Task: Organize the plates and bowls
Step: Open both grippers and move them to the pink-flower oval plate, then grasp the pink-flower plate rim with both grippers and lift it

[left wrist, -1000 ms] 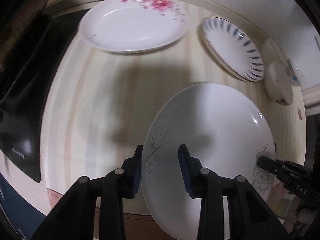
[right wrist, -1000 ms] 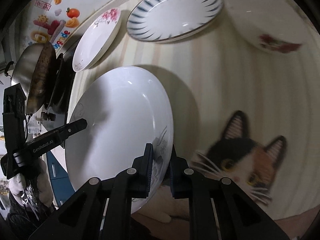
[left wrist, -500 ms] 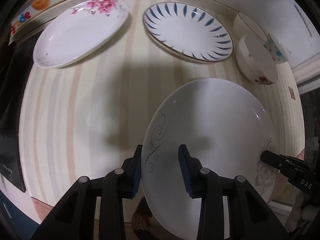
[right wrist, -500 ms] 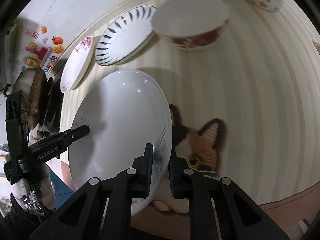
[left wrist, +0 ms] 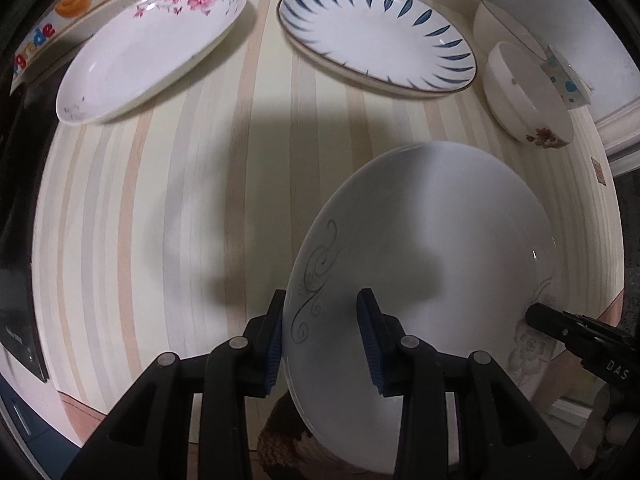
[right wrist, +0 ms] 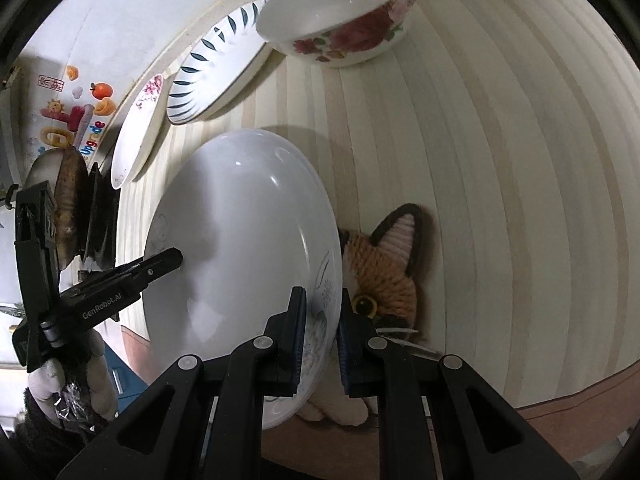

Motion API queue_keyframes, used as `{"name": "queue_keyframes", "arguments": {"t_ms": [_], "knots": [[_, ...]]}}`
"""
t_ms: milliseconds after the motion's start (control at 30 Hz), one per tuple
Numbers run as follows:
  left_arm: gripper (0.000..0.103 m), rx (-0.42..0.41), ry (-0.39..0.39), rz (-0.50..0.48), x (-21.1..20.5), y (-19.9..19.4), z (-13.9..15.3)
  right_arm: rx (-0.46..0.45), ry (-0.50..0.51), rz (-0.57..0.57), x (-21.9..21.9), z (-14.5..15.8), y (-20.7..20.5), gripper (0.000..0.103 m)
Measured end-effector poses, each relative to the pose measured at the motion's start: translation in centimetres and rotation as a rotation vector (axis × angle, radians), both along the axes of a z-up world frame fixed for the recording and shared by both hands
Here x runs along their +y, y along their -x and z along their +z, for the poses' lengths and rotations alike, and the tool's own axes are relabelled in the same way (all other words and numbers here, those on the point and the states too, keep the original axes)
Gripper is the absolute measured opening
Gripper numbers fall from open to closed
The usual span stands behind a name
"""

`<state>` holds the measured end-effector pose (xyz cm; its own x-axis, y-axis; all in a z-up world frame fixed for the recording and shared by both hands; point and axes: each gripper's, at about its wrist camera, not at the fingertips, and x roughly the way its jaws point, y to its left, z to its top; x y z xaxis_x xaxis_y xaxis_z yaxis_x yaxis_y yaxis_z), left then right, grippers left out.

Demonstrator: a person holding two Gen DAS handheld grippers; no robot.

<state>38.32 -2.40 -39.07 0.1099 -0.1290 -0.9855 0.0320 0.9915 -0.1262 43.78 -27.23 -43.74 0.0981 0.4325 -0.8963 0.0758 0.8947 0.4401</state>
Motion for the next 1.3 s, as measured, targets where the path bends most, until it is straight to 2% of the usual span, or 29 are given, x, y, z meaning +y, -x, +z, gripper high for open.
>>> {"name": "queue_keyframes", "arguments": {"t_ms": [333, 433, 567, 667, 767, 833, 900, 1100, 1300], "knots": [[0.031, 0.004, -0.006, 0.004, -0.5, -0.5, -0.3, 0.039, -0.01, 0.033, 0.6, -1.0, -1.1, 0.016], [0.031, -0.016, -0.003, 0.019, 0.5, -0.4, 1.0, 0.066, -0.021, 0.028, 0.5, -1.0, -1.6, 0.016], [0.031, -0.084, 0.001, 0.084, 3.7, -0.9, 4.6, 0.037, -0.012, -0.022, -1.2, 1.8, -2.0, 0.016], [0.032, -0.136, 0.006, 0.173, 7.4, -2.6, 6.8, -0.038, -0.035, -0.039, -1.2, 6.3, -3.2, 0.016], [0.032, -0.157, 0.024, 0.272, 11.7, -5.2, 7.2, -0.137, -0.066, 0.026, 2.4, 10.2, -6.2, 0.019], [0.032, -0.15, 0.057, 0.327, 14.1, -6.7, 6.5, -0.193, -0.08, 0.086, 5.7, 11.2, -8.9, 0.024], [0.032, -0.144, 0.071, 0.367, 15.7, -8.0, 5.6, -0.257, -0.058, 0.157, 9.8, 11.2, -12.5, 0.024], [0.032, -0.11, 0.088, 0.446, 18.6, -11.4, 2.2, -0.275, -0.025, 0.309, 20.5, 6.9, -23.7, 0.024], [0.032, -0.086, 0.125, 0.494, 20.0, -12.0, 0.3, -0.219, -0.003, 0.399, 26.0, 2.5, -30.0, 0.024]]}}
